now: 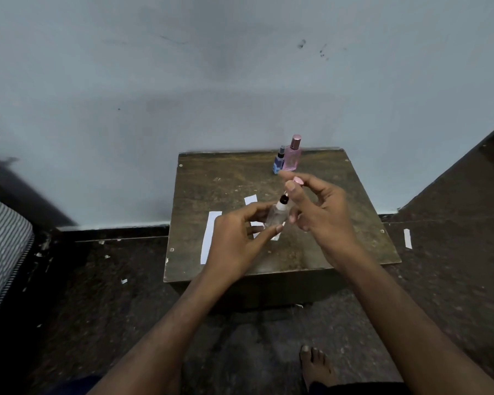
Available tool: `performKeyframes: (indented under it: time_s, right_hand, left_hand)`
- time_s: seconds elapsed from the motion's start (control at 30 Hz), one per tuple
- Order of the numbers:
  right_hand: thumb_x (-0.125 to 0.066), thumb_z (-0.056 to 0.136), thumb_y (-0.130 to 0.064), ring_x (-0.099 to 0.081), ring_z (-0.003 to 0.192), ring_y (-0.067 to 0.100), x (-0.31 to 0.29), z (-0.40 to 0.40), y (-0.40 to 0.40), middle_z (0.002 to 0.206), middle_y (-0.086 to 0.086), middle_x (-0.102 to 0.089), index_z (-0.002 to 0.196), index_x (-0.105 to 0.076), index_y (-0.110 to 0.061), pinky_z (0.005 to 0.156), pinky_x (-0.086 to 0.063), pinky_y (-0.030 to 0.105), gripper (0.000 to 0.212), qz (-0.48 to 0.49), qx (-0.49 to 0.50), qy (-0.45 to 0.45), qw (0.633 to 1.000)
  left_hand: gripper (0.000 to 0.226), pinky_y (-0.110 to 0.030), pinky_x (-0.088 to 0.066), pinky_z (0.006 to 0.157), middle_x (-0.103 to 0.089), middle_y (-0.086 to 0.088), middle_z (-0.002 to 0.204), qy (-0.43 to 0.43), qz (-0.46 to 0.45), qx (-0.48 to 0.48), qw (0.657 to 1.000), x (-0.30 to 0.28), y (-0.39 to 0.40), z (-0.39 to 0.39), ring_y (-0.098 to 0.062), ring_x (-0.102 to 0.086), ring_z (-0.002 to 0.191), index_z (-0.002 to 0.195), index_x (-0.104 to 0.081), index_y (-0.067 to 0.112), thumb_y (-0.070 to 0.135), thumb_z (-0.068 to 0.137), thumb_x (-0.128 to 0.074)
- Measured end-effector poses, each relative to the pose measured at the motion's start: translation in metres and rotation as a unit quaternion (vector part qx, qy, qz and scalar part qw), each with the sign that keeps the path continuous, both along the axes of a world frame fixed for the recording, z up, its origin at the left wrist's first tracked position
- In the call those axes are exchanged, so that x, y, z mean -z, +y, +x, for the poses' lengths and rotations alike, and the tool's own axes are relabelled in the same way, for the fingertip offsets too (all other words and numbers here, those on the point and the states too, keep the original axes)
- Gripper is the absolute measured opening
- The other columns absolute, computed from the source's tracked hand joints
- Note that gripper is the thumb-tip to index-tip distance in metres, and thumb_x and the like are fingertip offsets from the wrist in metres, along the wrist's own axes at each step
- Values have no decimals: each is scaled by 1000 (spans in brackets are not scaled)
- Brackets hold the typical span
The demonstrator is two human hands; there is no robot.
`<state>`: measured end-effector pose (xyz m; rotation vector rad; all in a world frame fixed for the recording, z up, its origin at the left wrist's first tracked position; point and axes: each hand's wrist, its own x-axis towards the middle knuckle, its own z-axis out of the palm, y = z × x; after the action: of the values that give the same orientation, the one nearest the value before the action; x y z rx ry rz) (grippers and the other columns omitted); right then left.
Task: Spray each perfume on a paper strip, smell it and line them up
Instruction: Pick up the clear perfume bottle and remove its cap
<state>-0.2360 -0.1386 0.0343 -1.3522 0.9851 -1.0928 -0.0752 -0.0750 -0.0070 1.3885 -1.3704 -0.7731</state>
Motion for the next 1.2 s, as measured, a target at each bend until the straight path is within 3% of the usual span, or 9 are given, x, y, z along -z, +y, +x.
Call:
performKeyframes:
  time_s: [0.07, 0.13, 0.27, 0.33, 0.53, 0.7, 1.0, 1.1, 1.2]
  right_hand:
    - [-73, 97, -26, -55, 50, 15, -5, -5, -7, 107, -4, -74, 126, -75, -20, 43, -40, 24, 29, 4, 24, -34, 999]
    - [-79, 92, -25, -64, 52, 17, -6, -18, -15, 95, -1, -72, 127, -71, -18, 45, -49, 28, 37, -17, 51, 20, 998]
    - [-88, 82, -35, -71, 68, 6, 10, -58, -33, 81, -7, -71, 106, -62, -19, 66, -60, 26, 39, -101, 89, 354, 925]
    - [-86, 86, -31, -67, 74, 1, 18, -73, -38, 79, -12, -69, 97, -64, -21, 68, -56, 22, 26, -123, 75, 433, 890]
    - [-77, 94, -17, -63, 77, 9, 30, -85, -51, 95, 2, -77, 106, -80, -16, 74, -48, 21, 13, -170, 66, 512, 840]
    - [-81, 88, -14, -73, 88, 16, 40, -84, -56, 100, -1, -78, 104, -82, -24, 87, -62, 37, 19, -188, 26, 571, 799]
    - [-87, 83, -17, -73, 96, 15, 34, -81, -45, 104, 1, -78, 132, -70, -16, 94, -61, 38, 51, -151, 37, 575, 803]
    - [-85, 85, -25, -69, 102, 20, 18, -74, -35, 111, 2, -75, 124, -72, -16, 91, -56, 33, 42, -237, 88, 581, 773]
    - [-76, 95, -33, -66, 95, 6, 2, -46, -9, 105, -8, -75, 114, -76, -22, 82, -50, 19, 21, -287, 125, 390, 866]
  left_hand:
    - [37, -18, -61, 85, -76, 21, 109, 8, 3, -10, 1000, -2, 1, 1, 5, -73, 100, 122, -76, 26, 16, 88, -86]
    - [38, -15, -60, 84, -75, 22, 110, 3, 1, -17, 1000, -2, 1, 3, 6, -73, 101, 123, -75, 28, 18, 88, -86]
    - [37, -12, -59, 82, -74, 25, 107, 2, 0, -28, 1000, -2, 0, 7, 9, -71, 100, 123, -74, 27, 18, 88, -86]
    - [40, -11, -58, 81, -73, 26, 107, 3, -2, -29, 1000, -2, 0, 6, 10, -70, 101, 125, -72, 27, 18, 88, -86]
    - [44, -12, -58, 81, -75, 17, 114, -8, -8, -30, 1000, 0, -1, 2, 5, -71, 107, 130, -70, 27, 22, 89, -85]
    - [44, -10, -57, 81, -72, 23, 110, -21, 2, -30, 999, -1, 2, 3, 8, -70, 105, 130, -69, 31, 24, 89, -84]
    - [46, -8, -56, 79, -71, 25, 109, -17, 11, -25, 999, -5, 5, 1, 10, -69, 104, 129, -65, 34, 21, 90, -84]
    - [45, -11, -58, 81, -74, 19, 111, -3, 18, -23, 1000, -3, 6, 1, 8, -70, 104, 130, -67, 30, 20, 90, -84]
    - [42, -13, -58, 83, -78, 12, 110, 34, 44, -6, 998, -6, 6, 3, 5, -72, 103, 128, -70, 24, 18, 89, -85]
